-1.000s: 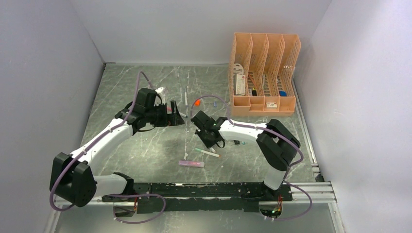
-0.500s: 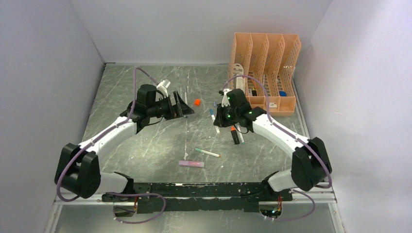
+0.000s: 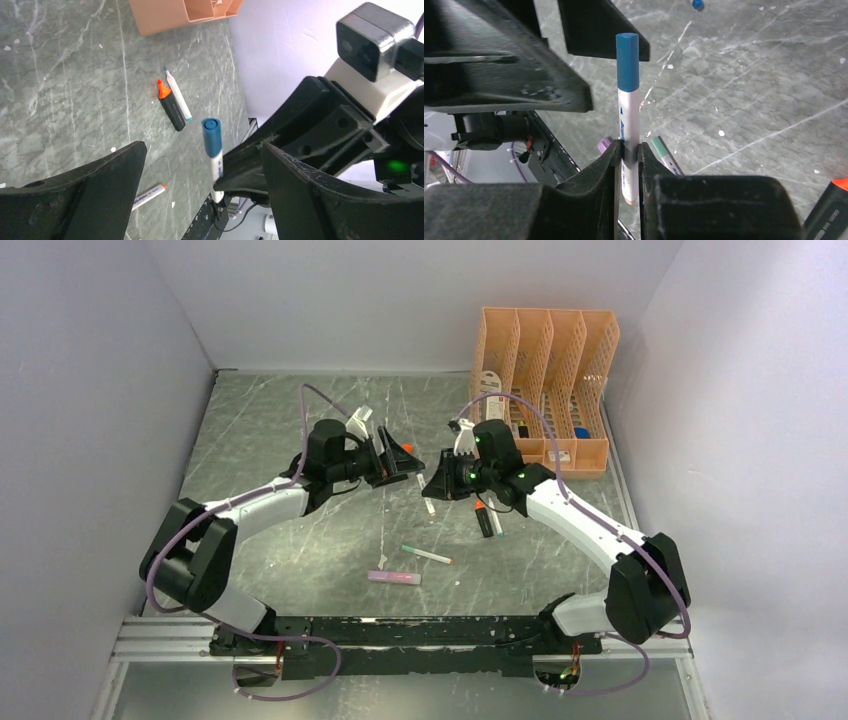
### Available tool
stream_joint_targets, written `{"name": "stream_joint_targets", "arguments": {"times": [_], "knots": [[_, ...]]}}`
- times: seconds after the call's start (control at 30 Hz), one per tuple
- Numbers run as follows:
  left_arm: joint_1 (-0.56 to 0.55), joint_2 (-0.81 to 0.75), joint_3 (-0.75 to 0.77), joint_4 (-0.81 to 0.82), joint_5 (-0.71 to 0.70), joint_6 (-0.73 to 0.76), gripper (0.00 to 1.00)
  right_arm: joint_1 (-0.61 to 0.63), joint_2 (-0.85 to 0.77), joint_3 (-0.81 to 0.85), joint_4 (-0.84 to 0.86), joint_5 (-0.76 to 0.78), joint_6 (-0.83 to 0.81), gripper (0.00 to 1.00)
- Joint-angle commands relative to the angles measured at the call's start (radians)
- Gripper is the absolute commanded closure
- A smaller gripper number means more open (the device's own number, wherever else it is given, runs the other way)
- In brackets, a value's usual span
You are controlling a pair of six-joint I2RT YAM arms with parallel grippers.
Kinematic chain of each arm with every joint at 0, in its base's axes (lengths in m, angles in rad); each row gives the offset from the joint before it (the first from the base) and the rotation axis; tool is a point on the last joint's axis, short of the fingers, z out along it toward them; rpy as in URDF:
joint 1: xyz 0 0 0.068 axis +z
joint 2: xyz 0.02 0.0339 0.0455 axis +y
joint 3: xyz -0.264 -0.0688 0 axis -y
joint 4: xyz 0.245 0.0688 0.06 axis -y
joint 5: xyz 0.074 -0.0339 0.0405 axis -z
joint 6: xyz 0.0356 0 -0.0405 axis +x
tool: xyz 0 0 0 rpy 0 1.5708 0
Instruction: Open the pen caps
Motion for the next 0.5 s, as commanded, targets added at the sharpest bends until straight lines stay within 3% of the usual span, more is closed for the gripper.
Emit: {"name": "stream_joint_targets", "arguments": {"times": [0.0, 0.17, 0.37, 0.47], "knots": [[-0.010, 0.026, 0.015, 0.086, -0.030, -0.022, 0.06, -0.006, -0.021, -0.008, 0.043, -0.056, 0.023, 0.95], [-0.016, 0.066, 0.029, 0.103, -0.040, -0.026, 0.19, -0.006, -0.022, -0.016, 0.052, -0.061, 0.028, 0.95], [-0.024, 0.103, 0.051, 0.123, -0.024, -0.035, 0.51, -0.006, -0.021, -0.020, 0.045, -0.047, 0.025, 0.95], [-0.027, 0.112, 0.052, 0.125, -0.019, -0.038, 0.62, -0.005, -0.020, -0.025, 0.051, -0.046, 0.029, 0.95]]}}
